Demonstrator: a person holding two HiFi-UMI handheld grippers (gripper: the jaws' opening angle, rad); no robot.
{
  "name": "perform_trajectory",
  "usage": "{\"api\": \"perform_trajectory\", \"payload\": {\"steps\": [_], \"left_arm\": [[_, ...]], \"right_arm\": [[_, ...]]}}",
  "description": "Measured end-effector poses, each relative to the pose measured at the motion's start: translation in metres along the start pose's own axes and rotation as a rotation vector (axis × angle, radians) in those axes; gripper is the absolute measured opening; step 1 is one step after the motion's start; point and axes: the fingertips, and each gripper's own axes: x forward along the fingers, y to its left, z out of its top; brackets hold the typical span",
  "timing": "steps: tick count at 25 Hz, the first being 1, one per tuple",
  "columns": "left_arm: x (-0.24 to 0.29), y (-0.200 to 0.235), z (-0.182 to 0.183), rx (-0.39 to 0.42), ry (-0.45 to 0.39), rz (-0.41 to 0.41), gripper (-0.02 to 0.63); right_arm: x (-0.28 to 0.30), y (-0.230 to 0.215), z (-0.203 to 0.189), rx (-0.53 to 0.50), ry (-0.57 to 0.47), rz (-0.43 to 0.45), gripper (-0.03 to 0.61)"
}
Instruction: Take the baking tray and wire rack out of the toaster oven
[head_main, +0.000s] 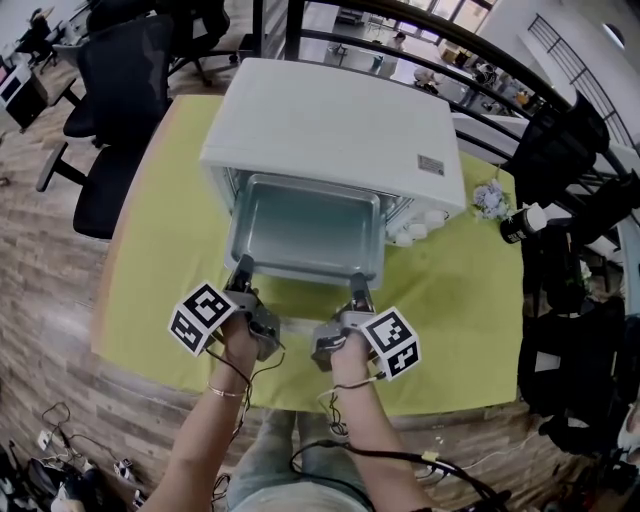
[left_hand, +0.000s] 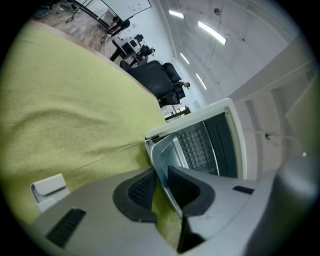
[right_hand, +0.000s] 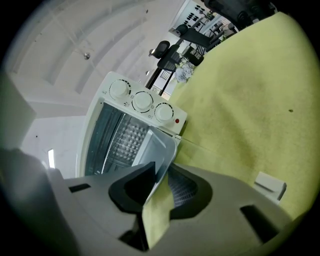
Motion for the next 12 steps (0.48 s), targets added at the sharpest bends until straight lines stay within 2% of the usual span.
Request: {"api": "perform_trajectory", "payload": {"steps": [12], "left_arm": [[-0.025, 0.010, -0.009, -0.024, -0.005, 0.004, 0.061]], "right_arm": [[-0.024, -0.008, -0.010, 0.012, 0.015, -0.016, 0.075]]}}
